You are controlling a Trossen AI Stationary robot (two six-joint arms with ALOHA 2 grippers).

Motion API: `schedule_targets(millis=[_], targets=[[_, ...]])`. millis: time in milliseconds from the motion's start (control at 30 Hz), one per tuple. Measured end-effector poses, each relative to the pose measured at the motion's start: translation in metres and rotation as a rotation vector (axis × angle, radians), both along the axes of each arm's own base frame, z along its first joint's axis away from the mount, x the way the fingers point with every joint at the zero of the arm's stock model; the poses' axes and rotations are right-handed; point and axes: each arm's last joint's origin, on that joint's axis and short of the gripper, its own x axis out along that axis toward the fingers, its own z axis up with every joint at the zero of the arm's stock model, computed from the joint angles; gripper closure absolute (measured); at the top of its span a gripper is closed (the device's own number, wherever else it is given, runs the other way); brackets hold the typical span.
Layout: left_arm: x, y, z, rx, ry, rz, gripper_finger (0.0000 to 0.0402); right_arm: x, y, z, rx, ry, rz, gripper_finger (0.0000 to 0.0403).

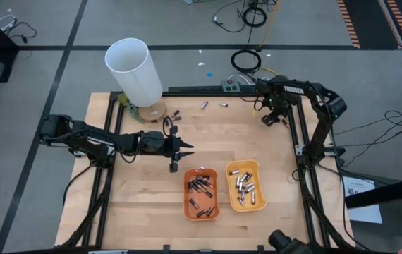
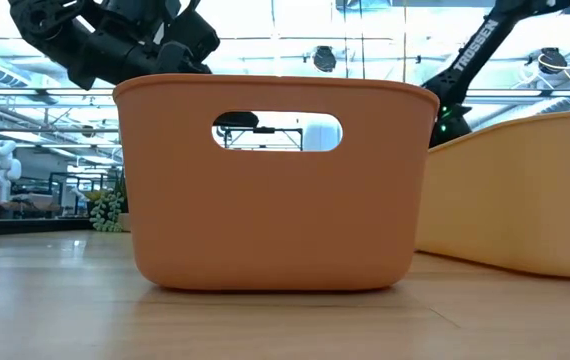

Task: Sort batteries

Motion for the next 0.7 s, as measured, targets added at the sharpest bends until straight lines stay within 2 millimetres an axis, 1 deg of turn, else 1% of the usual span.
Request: schedule_targets(millis=[67, 200, 267, 367, 467, 567, 700], targets=[[0.000, 0.000, 0.000, 0.000, -0.002, 0.000, 0.0288, 0.002, 0.001, -0.007, 0.014, 0.046, 0.012, 0.0227], [0.000, 0.000, 0.000, -0.001, -0.001, 0.000, 0.0288, 0.006, 0.002, -0.027, 0.039, 0.194, 0.047, 0.0227], [0.000, 0.000, 0.000, -0.013, -0.002, 0.004, 0.0288, 0.010, 0.000, -0.031, 0.046, 0.236, 0.099, 0.0227], [0.000, 0.000, 0.000, -0.026, -0.001, 0.000, 0.0288, 0.013, -0.009, -0.030, 0.080, 0.194, 0.127, 0.0227], [0.000, -0.001, 0.000, -0.032, 0.000, -0.014, 0.0288, 0.010, -0.015, -0.026, 0.170, 0.129, 0.121, 0.0232], [0.000, -0.001, 0.000, -0.033, 0.000, -0.016, 0.0288, 0.008, -0.017, -0.023, 0.212, 0.094, 0.125, 0.0247], [0.000, -0.001, 0.000, -0.032, 0.000, -0.016, 0.0288, 0.007, -0.019, -0.023, 0.203, 0.091, 0.110, 0.0270]])
